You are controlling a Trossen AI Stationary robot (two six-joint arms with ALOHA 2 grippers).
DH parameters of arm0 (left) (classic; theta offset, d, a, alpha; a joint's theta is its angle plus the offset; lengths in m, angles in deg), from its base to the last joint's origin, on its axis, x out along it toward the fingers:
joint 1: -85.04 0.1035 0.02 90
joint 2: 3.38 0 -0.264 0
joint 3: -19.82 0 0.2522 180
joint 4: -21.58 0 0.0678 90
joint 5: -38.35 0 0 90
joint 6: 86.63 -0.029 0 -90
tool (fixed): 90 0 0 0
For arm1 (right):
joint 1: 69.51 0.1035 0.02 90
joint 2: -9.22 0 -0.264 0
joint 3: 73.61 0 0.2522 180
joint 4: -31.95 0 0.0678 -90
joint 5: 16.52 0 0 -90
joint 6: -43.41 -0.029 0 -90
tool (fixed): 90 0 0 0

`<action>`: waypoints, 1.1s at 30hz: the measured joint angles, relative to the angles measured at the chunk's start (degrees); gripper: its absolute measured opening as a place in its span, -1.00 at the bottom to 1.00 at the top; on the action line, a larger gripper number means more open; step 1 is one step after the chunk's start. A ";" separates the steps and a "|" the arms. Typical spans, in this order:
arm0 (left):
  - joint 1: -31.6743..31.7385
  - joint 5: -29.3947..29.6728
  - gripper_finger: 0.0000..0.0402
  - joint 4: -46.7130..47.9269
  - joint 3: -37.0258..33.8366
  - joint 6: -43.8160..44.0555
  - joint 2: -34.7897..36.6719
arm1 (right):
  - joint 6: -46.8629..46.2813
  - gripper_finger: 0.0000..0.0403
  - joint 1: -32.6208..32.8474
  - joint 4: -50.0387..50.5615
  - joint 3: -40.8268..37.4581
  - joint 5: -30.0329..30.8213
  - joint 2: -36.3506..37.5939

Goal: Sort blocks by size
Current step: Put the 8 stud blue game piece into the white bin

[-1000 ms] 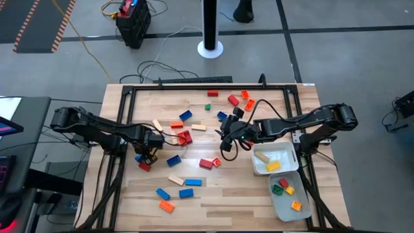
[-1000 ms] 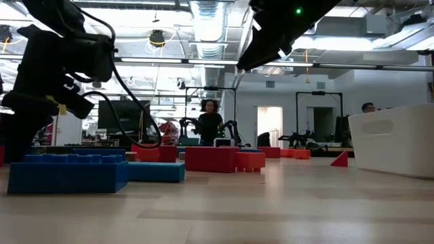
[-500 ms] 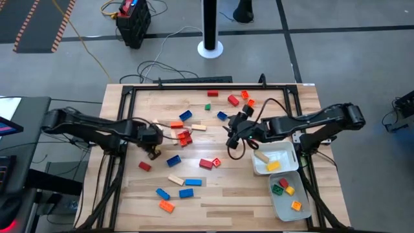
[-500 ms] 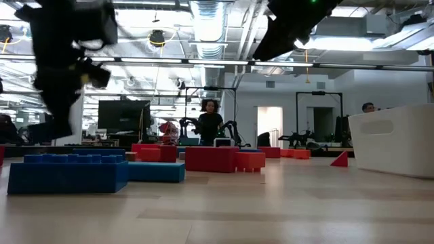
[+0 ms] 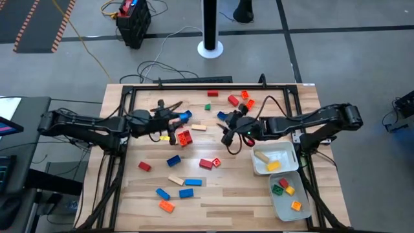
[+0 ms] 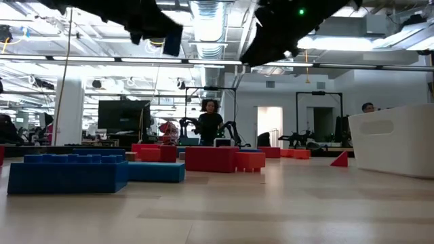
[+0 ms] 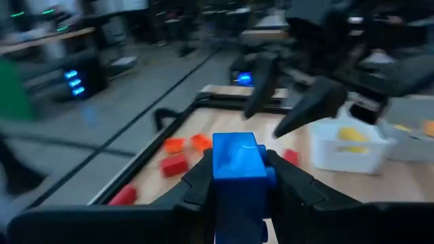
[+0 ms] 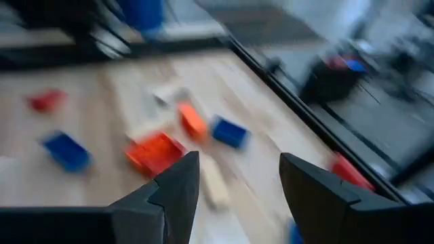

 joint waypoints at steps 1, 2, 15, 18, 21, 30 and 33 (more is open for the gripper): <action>-0.20 -1.42 -0.54 -1.67 -0.57 -1.03 -0.75 | 1.42 0.14 0.39 -5.71 -1.95 -1.62 -0.39; -0.36 -2.51 -0.54 -4.48 -1.45 -1.92 -1.66 | 3.13 0.14 0.78 -11.71 -3.75 -3.07 -0.92; -0.33 -17.38 -0.54 -42.02 -7.91 -6.11 -18.42 | 11.44 0.14 1.14 -26.51 -0.78 -7.57 -14.47; -0.23 -19.31 -0.54 -46.82 -7.80 -7.09 -22.59 | 12.19 0.14 1.85 -24.25 1.06 -7.62 -15.42; -0.23 -19.46 -0.54 -49.35 -7.68 -7.20 -25.01 | 12.25 0.14 2.65 -21.29 2.81 -7.74 -15.72; -0.01 -19.46 -0.54 -49.15 -7.01 -7.54 -26.11 | 14.33 0.13 4.25 -19.30 5.24 -7.77 -15.75; -0.01 -19.55 -0.54 -48.86 -7.00 -7.66 -26.10 | 14.46 0.04 4.34 -19.66 5.33 -7.75 -15.75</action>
